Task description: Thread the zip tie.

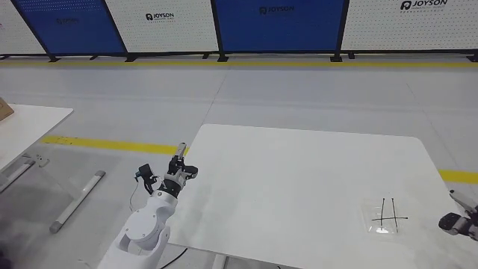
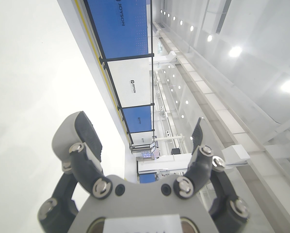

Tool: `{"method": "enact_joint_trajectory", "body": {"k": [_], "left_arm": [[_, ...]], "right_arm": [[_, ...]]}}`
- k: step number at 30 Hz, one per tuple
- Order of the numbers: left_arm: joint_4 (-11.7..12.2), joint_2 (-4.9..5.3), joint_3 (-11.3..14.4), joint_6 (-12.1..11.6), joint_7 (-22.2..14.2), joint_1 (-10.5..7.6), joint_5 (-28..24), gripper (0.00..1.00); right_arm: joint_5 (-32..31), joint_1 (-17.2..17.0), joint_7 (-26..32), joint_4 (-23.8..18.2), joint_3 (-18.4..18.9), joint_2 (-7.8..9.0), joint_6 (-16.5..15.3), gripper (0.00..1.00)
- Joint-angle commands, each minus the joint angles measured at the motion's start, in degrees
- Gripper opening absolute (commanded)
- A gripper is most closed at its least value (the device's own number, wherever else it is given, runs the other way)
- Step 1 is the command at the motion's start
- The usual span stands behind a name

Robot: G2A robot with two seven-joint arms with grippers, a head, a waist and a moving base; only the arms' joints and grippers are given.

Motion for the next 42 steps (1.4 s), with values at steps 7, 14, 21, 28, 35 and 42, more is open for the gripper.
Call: {"method": "enact_joint_trajectory", "body": {"k": [7, 14, 21, 28, 35, 42], "left_arm": [[0.0, 0.0, 0.0, 0.0, 0.0, 0.0, 0.0, 1.0], [0.0, 0.0, 0.0, 0.0, 0.0, 0.0, 0.0, 1.0], [0.0, 0.0, 0.0, 0.0, 0.0, 0.0, 0.0, 1.0], [0.0, 0.0, 0.0, 0.0, 0.0, 0.0, 0.0, 1.0], [0.0, 0.0, 0.0, 0.0, 0.0, 0.0, 0.0, 1.0], [0.0, 0.0, 0.0, 0.0, 0.0, 0.0, 0.0, 1.0]], "right_arm": [[-8.66, 4.97, 0.16, 5.19, -7.43, 0.68, -0.93, 1.0], [-13.27, 6.99, -2.61, 7.61, -11.17, 0.94, -0.64, 1.0], [-13.27, 6.99, -2.61, 7.61, -11.17, 0.94, -0.64, 1.0], [-14.14, 6.4, -3.42, 6.65, -12.69, 0.88, -1.97, 1.0], [-15.49, 8.14, -1.85, 8.09, -15.44, 1.19, -3.45, 1.0], [-15.76, 8.43, -2.18, 8.46, -15.64, 1.28, -3.87, 1.0]]}}
